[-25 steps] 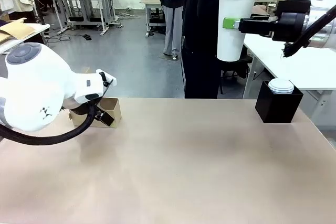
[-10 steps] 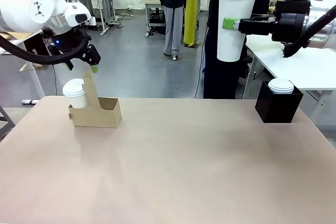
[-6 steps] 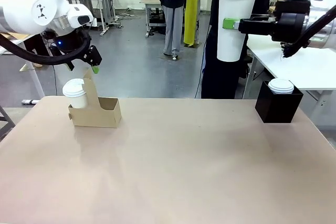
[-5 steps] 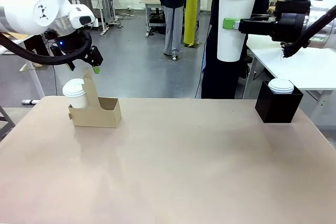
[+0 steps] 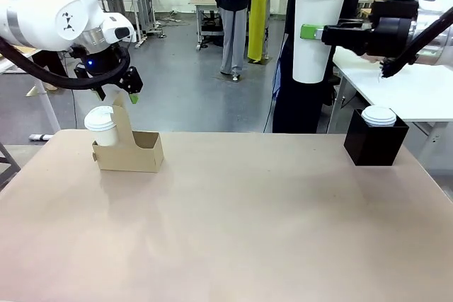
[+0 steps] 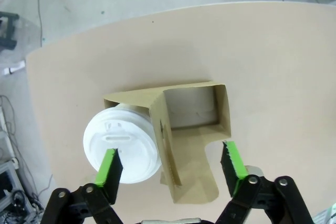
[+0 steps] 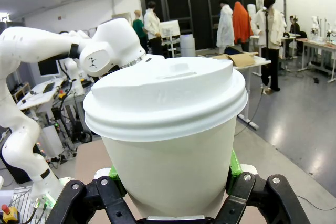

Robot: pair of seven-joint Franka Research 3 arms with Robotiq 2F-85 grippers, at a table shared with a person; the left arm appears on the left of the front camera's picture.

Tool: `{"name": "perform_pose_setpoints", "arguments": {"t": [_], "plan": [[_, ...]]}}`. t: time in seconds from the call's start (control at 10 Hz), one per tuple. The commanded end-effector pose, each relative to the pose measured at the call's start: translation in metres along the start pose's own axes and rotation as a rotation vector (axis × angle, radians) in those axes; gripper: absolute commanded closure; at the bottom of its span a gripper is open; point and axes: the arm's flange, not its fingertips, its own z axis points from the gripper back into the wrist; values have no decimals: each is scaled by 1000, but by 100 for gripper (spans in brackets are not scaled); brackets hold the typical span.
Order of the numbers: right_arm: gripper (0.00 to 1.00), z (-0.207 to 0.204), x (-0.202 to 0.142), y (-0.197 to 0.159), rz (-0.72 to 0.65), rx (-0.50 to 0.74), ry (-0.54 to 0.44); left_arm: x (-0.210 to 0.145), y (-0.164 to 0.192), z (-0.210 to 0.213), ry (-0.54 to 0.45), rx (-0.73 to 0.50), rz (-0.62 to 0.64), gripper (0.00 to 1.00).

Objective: Pour a drink into a cup and package it in a carrier.
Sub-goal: Position the Cup Carrier in the center of the table.

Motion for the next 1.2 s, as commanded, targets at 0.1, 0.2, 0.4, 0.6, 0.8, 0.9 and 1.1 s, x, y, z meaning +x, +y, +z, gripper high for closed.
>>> {"name": "perform_pose_setpoints", "arguments": {"t": [0.1, 0.2, 0.4, 0.6, 0.8, 0.9, 1.1], "plan": [[19, -1, 2, 2, 5, 5, -6, 7, 1, -1, 34, 25, 28, 100], [19, -1, 2, 2, 5, 5, -6, 9, 1, 0, 37, 32, 23, 64], [19, -1, 2, 2, 5, 5, -6, 6, 0, -5, 49, 40, 31, 100], [19, -1, 2, 2, 5, 5, -6, 11, 0, -5, 58, 46, 31, 100], [19, -1, 2, 2, 5, 5, -6, 8, -2, -7, 64, 51, 38, 100], [19, -1, 2, 2, 5, 5, -6, 13, 1, -6, 38, 28, 132, 100], [19, -1, 2, 2, 5, 5, -6, 3, 2, -7, 53, 17, 17, 100]]}}
